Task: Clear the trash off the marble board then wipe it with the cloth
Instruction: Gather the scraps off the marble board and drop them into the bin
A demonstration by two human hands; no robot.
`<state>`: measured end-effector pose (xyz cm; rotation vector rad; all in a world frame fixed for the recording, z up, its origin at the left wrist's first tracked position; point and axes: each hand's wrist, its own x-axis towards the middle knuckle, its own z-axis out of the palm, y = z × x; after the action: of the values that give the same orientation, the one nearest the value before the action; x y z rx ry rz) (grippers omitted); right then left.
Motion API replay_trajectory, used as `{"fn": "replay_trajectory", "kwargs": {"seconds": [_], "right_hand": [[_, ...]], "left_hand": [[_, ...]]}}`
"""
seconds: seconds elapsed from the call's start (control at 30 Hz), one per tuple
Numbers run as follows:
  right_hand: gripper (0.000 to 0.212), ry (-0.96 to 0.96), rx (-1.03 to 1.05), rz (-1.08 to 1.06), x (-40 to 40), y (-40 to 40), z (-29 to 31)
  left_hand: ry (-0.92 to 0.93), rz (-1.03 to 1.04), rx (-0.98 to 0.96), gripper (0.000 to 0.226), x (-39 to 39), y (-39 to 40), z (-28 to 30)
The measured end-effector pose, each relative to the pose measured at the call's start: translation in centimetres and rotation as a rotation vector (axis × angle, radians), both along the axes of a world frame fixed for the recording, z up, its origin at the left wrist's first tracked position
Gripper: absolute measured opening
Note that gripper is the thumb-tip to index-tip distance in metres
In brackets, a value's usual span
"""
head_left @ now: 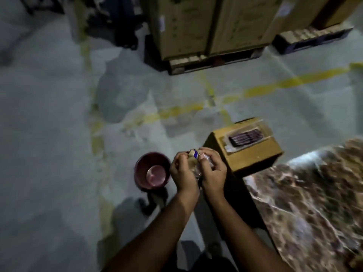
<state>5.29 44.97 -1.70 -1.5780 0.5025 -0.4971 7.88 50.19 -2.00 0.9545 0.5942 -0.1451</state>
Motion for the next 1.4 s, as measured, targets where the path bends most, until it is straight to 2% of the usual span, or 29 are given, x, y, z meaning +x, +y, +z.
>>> {"fn": "replay_trajectory", "kwargs": {"seconds": [0.03, 0.13, 0.17, 0.2, 0.27, 0.3, 0.4, 0.47, 0.53, 0.6, 0.7, 0.73, 0.87, 0.93, 1.0, 1.1, 1.2, 1.3, 1.4], "right_hand": [[0.019, 0.028, 0.02, 0.042, 1.4, 1.3, -0.8], [0.012, 0.117, 0.061, 0.166, 4.9, 4.2, -4.4], [0.011, 0.148, 0.075, 0.207, 6.0, 5.0, -6.4], [0.012, 0.176, 0.083, 0.238, 7.0, 5.7, -8.4], [0.021, 0.224, 0.083, 0.278, 8.6, 6.8, -12.9], [0.026, 0.244, 0.092, 0.291, 9.6, 7.3, -15.5], [0.026, 0.296, 0.104, 0.316, 11.9, 8.4, -23.5], [0.027, 0.322, 0.101, 0.337, 13.5, 8.9, -29.2], [0.028, 0.336, 0.086, 0.371, 15.0, 9.3, -34.6], [0.026, 0.365, 0.074, 0.412, 16.6, 9.6, -39.6], [0.027, 0.421, 0.044, 0.477, 18.9, 9.7, -48.0], [0.029, 0.455, 0.034, 0.507, 19.5, 9.6, -50.6], [0.03, 0.603, -0.008, 0.647, 21.1, 9.2, -59.2], [0.029, 0.654, -0.037, 0.68, 21.4, 8.8, -60.3], [0.026, 0.647, -0.174, 0.718, 21.5, 8.3, -60.3], [0.036, 0.619, -0.261, 0.727, 21.5, 7.5, -60.1], [0.047, 0.647, -0.288, 0.749, 21.9, 7.1, -59.4], [0.035, 0.619, -0.425, 0.709, 22.3, 7.1, -58.3], [0.026, 0.643, -0.423, 0.7, 22.6, 7.4, -57.7]], "left_hand": [[0.058, 0.033, 0.014, 0.031, 1.1, 1.6, -1.8], [0.244, -0.08, 0.053, 0.086, 3.3, 5.4, -7.7], [0.277, -0.102, 0.076, 0.095, 3.9, 6.2, -9.9], [0.309, -0.031, 0.089, 0.098, 4.4, 6.8, -11.7], [0.317, 0.158, 0.101, 0.082, 5.7, 7.8, -15.2], [0.297, 0.169, 0.093, 0.073, 6.4, 8.0, -17.0], [0.343, 0.215, -0.076, 0.074, 9.0, 9.6, -22.8], [0.398, 0.3, -0.132, 0.052, 10.7, 11.0, -29.1], [0.341, 0.264, -0.023, 0.044, 12.2, 12.0, -34.3], [0.266, 0.197, 0.176, 0.041, 13.6, 13.2, -39.4], [0.247, 0.092, 0.48, 0.021, 15.4, 15.0, -47.1], [0.236, 0.032, 0.543, 0.024, 16.0, 15.4, -49.1], [0.234, -0.263, 0.683, 0.063, 17.1, 16.2, -55.2], [0.286, -0.335, 0.625, 0.073, 17.2, 16.8, -56.8], [0.324, -0.449, 0.663, 0.082, 17.2, 17.4, -57.7], [0.319, -0.624, 0.81, 0.063, 17.0, 17.9, -56.9], [0.265, -0.648, 0.915, 0.061, 16.3, 18.3, -56.7], [0.22, -0.597, 1.049, 0.047, 15.8, 19.0, -57.1], [0.189, -0.559, 1.131, 0.034, 15.3, 19.3, -57.3]]}}
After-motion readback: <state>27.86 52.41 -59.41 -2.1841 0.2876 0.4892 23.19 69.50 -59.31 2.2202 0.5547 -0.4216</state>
